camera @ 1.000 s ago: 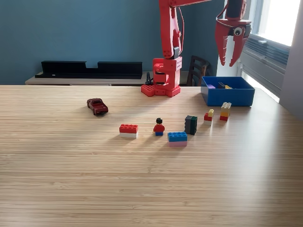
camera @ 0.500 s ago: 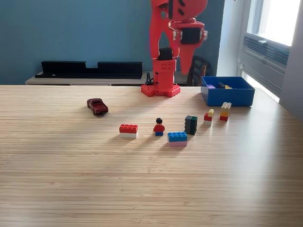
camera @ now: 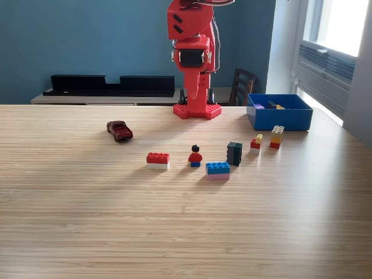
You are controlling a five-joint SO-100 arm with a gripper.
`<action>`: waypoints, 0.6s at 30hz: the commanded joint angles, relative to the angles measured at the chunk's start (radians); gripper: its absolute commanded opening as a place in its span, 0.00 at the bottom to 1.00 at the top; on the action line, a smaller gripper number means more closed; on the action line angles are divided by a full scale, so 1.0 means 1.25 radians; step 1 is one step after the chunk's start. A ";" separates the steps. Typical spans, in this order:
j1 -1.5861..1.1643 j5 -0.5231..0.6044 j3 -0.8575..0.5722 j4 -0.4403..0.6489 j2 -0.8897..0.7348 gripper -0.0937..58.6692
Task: Grasp a lego block and put it in the bin.
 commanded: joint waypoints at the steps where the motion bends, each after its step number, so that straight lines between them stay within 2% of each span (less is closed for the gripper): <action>1: 0.002 0.004 0.000 -0.028 0.018 0.00; 11: 0.005 0.010 0.013 -0.113 0.011 0.00; 18: 0.013 -0.059 0.045 -0.178 0.011 0.00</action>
